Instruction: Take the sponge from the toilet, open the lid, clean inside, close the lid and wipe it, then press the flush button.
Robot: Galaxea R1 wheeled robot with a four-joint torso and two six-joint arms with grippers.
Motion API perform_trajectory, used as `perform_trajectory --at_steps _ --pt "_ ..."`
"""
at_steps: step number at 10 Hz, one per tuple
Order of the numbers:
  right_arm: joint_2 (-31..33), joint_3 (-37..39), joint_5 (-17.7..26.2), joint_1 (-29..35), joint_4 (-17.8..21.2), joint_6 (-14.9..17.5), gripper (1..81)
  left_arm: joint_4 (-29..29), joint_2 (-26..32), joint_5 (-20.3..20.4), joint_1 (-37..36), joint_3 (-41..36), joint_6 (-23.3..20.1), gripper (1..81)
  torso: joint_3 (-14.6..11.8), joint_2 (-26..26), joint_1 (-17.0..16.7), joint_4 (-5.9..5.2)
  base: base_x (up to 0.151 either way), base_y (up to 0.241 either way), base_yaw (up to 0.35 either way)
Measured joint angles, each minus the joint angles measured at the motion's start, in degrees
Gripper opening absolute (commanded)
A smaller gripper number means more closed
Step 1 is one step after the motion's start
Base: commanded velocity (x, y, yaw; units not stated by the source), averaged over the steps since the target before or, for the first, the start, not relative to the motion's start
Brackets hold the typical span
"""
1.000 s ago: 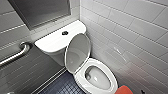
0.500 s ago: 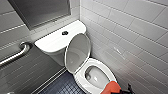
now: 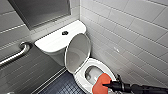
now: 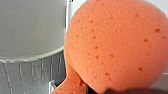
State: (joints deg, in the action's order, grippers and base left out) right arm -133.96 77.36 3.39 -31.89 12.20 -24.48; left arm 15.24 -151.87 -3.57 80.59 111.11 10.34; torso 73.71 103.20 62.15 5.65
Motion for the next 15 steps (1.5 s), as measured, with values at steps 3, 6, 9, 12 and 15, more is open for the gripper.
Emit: perform_trajectory --at_steps 3,6,9,12,15 --pt "-6.58 7.69 3.94 1.91 -0.05 -0.16 1.0 0.0 0.0 0.0 0.02 0.0 -0.01 81.1 0.0 0.0 0.0 0.0 0.0 0.0 0.0" --pt "-13.7 16.68 9.69 7.06 -0.24 -0.35 1.0 0.0 0.61 -0.01 0.0 0.02 -0.01 81.1 0.0 0.0 0.0 0.0 0.0 0.0 0.0" --pt "-18.74 24.02 14.32 13.95 -0.44 -0.49 1.0 0.0 0.6 0.02 0.0 0.02 -0.01 81.1 0.0 0.0 0.0 0.0 0.0 0.0 0.0" --pt "-22.91 31.45 17.64 15.36 -1.51 -0.6 1.0 0.0 0.6 0.0 -0.13 0.02 0.0 81.1 0.02 0.0 0.0 0.0 0.0 0.0 0.0" --pt "-30.17 41.52 18.36 16.38 -4.08 -0.63 1.0 -0.02 0.6 0.02 -0.16 0.02 0.0 81.1 0.02 0.0 0.0 0.0 0.0 0.0 0.0"
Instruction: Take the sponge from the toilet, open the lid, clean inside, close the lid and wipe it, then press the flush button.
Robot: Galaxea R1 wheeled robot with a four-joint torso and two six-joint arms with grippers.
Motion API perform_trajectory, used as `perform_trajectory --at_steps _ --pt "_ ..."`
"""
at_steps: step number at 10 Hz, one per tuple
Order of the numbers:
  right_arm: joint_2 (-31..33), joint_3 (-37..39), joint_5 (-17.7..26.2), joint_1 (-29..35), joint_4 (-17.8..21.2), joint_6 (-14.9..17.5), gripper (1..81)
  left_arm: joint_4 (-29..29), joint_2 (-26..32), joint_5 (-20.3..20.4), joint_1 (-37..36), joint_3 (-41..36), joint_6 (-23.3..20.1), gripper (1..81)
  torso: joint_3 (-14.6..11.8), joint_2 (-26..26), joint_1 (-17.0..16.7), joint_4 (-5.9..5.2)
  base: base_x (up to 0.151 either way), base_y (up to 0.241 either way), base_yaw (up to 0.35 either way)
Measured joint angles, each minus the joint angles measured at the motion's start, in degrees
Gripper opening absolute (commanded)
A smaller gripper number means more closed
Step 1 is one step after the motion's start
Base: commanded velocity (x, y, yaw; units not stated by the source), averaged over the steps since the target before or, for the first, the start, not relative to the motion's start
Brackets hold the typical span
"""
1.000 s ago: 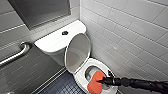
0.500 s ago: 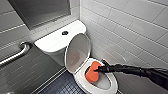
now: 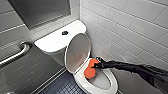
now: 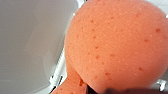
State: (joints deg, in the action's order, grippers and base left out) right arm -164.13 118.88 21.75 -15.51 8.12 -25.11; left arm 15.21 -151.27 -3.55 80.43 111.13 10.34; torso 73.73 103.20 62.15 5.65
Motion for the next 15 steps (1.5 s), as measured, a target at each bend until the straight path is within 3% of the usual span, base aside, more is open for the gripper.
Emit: perform_trajectory --at_steps 2,6,8,11,13,15 --pt "-3.58 6.23 0.18 -0.54 -1.16 -0.49 1.0 0.0 0.0 -0.02 0.0 0.11 -0.01 81.1 0.0 0.0 0.02 0.0 0.0 0.0 0.0" --pt "-3.18 11.91 -6.7 -5.81 -2.0 -5.29 1.0 0.0 -0.02 -0.06 0.0 0.11 0.0 81.1 0.0 0.0 0.02 0.0 0.0 0.0 0.0" --pt "-0.06 9.01 -7.2 -6.31 -2.26 -6.69 1.0 0.02 -0.22 -0.06 0.0 0.3 -0.01 81.1 0.0 0.0 0.02 0.0 0.0 0.0 0.0" --pt "8.13 -1.83 -10.18 -6.7 -2.36 -8.9 1.0 0.05 -0.85 -0.06 0.0 0.37 0.0 81.1 0.0 0.0 0.02 0.0 0.0 0.0 0.0" --pt "14.96 -7.56 -12.68 -8.19 -2.36 -9.53 1.0 0.05 -1.46 -0.04 0.0 0.37 -0.01 81.1 0.0 0.0 0.02 0.0 0.0 0.0 0.0" --pt "17.38 -10.06 -16.58 -11.34 -2.3 -9.91 1.0 0.05 -1.54 -0.06 0.0 0.37 -0.01 81.1 0.0 0.0 0.02 0.0 0.0 0.0 0.0"
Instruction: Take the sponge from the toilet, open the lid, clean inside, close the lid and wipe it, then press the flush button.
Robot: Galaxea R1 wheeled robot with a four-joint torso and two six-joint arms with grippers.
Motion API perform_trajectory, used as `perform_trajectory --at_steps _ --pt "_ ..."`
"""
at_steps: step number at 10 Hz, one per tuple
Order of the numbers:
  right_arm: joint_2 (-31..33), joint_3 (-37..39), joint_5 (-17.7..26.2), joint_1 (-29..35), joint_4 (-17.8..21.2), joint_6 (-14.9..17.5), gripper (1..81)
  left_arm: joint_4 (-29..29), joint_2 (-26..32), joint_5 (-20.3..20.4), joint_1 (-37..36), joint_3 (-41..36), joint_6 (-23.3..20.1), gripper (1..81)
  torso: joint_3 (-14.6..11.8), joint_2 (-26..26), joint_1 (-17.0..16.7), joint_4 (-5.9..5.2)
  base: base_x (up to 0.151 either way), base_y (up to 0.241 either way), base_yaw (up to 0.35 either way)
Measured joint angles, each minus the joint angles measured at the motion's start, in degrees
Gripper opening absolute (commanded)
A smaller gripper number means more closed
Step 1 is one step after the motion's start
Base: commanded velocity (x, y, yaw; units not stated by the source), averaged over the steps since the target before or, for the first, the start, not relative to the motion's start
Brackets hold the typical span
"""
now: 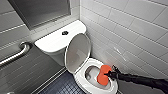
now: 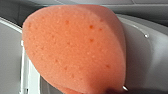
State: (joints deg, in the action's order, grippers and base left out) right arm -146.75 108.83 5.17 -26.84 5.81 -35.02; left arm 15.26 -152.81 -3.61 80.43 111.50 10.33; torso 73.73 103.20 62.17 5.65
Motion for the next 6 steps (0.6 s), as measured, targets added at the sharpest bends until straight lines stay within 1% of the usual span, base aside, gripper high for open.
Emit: perform_trajectory --at_steps 2,4,6 --pt "2.15 -2.29 -2.67 -3.0 0.16 -0.01 1.0 0.02 0.0 -0.05 -0.01 0.0 0.0 81.1 0.0 0.0 0.0 0.0 0.0 0.0 0.0" --pt "5.16 -6.1 -4.9 -4.6 0.46 -0.22 1.0 0.09 -0.02 -0.02 0.0 0.0 0.0 81.1 0.0 0.0 0.0 0.0 0.0 0.0 0.0" --pt "10.01 -11.08 -7.28 -5.71 0.85 -0.63 1.0 0.28 -0.06 -0.05 0.0 0.0 0.0 81.1 0.0 0.0 0.0 0.0 0.0 0.0 0.0"
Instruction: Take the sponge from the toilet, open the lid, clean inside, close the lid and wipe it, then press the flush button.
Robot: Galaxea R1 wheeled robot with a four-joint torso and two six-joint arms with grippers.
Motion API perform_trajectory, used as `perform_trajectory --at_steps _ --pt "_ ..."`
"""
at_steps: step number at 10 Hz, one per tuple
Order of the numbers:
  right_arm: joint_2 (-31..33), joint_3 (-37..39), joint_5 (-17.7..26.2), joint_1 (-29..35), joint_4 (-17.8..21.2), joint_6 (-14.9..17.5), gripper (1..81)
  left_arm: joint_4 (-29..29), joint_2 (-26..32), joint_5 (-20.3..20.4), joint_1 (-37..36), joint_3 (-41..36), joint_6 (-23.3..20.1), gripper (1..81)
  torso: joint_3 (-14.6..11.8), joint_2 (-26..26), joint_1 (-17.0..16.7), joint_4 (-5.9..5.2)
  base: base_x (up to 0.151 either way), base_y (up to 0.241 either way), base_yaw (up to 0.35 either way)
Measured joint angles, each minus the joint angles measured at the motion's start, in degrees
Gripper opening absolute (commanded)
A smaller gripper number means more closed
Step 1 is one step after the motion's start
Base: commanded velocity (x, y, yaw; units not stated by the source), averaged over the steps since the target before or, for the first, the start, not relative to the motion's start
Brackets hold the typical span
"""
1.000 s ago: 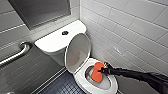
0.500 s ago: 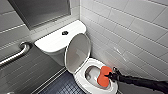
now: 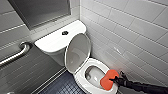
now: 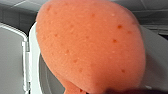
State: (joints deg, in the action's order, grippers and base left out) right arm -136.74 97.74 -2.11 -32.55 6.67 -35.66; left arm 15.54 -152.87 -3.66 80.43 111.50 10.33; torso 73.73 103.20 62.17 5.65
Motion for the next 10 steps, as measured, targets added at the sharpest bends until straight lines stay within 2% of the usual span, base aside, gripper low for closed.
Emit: perform_trajectory --at_steps 4,6,10 --pt "10.4 -9.35 -3.64 -6.21 0.79 -0.41 1.0 0.91 -0.94 -0.26 0.0 0.05 -0.02 81.1 0.0 0.0 0.0 0.0 0.0 0.0 0.0" --pt "11.41 -12.06 -6.29 -9.78 0.93 -0.39 1.0 0.96 -0.94 -0.35 0.0 0.05 0.0 81.1 0.0 0.0 0.0 0.0 0.0 0.0 0.0" --pt "13.03 -15.27 -6.9 -16.13 -0.28 -0.17 1.0 0.94 0.11 -0.2 0.0 0.05 0.0 81.1 0.0 0.0 0.0 0.0 0.0 0.0 0.0"
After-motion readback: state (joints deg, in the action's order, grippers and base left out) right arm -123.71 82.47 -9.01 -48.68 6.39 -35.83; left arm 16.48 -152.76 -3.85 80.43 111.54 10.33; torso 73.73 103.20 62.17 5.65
